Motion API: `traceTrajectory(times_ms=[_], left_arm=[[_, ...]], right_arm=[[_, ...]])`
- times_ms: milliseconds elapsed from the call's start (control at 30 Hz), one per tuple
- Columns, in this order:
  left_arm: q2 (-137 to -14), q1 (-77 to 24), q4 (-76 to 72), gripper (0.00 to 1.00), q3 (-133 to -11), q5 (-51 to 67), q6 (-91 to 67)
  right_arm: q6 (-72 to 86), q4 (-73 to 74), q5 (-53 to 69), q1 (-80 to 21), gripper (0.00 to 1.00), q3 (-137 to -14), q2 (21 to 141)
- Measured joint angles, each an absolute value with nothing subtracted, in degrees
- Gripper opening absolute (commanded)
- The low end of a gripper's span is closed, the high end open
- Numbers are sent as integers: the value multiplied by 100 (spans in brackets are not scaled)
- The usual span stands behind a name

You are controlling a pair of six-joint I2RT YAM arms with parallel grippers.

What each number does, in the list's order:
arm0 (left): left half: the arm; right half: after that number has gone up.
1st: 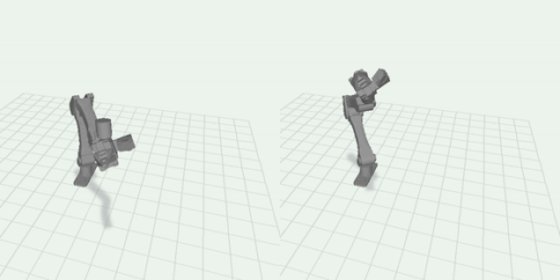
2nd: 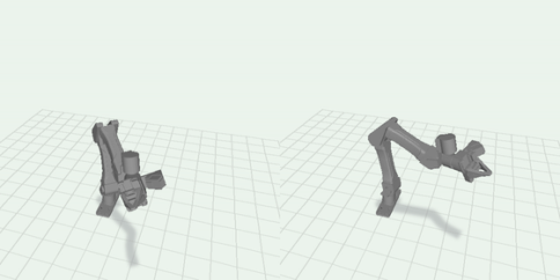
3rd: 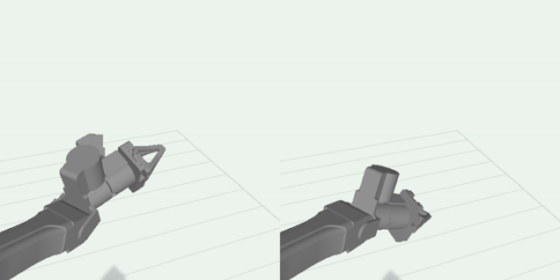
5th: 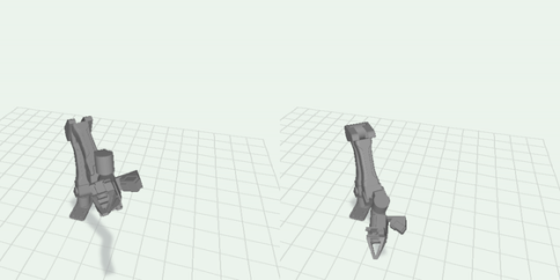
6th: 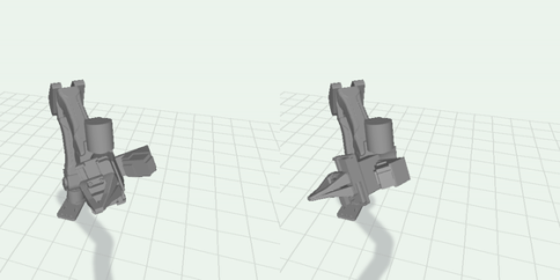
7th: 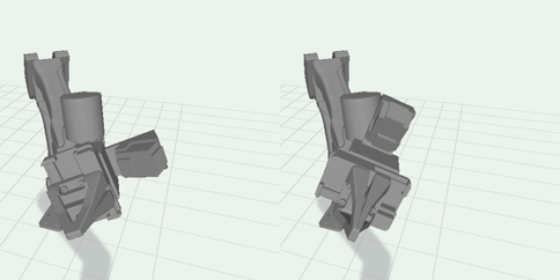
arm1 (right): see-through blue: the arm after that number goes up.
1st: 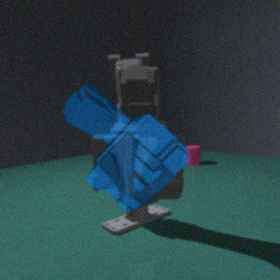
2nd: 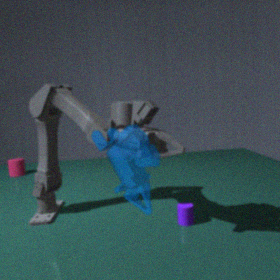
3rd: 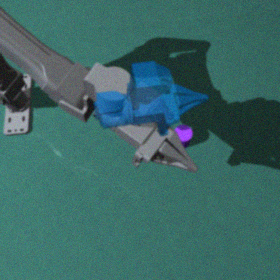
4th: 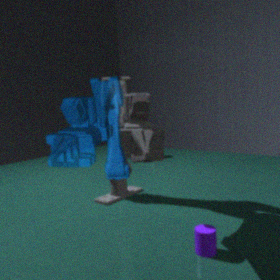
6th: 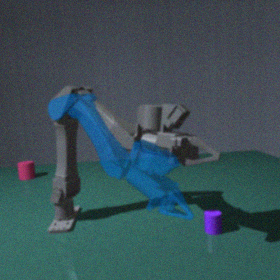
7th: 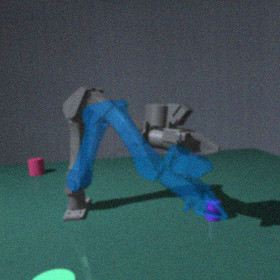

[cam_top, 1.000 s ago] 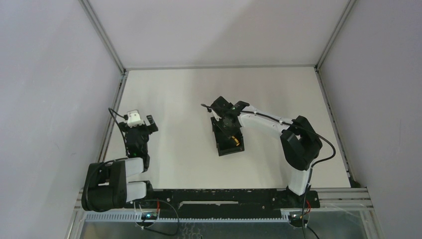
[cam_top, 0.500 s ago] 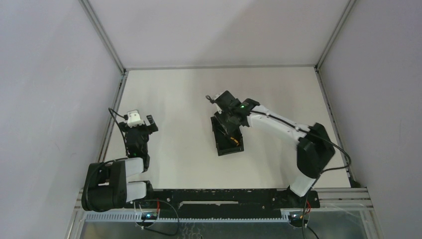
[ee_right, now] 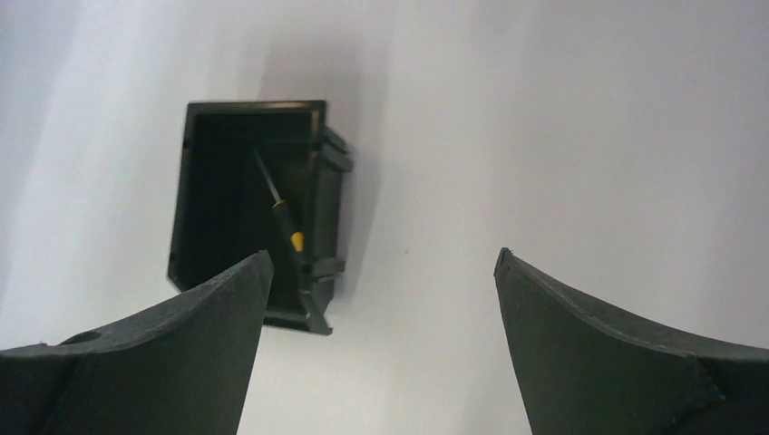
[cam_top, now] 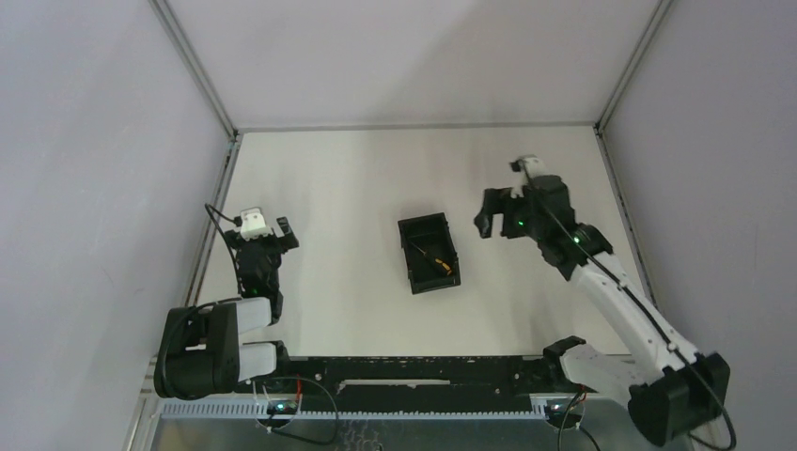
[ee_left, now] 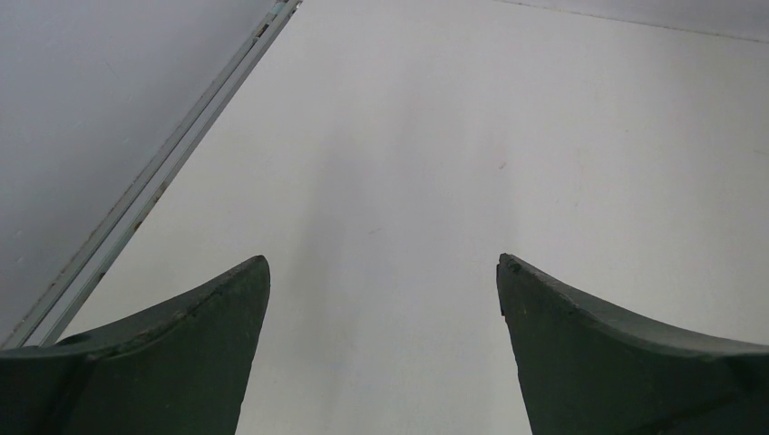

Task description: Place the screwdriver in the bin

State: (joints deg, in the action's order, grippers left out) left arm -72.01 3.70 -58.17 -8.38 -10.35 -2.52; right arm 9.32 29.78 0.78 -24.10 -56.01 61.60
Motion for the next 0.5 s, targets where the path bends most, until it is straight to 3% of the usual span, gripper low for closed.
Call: traceTrajectory(times_ms=[233, 500], left_arm=[[-7201, 370, -5817, 100, -838, -1035, -252], [-7201, 370, -5817, 100, -838, -1035, -252]], right_arm=[[1385, 2287, 613, -904, 100, -3695, 4665], [1861, 1664, 349, -731, 100, -2156, 3518]])
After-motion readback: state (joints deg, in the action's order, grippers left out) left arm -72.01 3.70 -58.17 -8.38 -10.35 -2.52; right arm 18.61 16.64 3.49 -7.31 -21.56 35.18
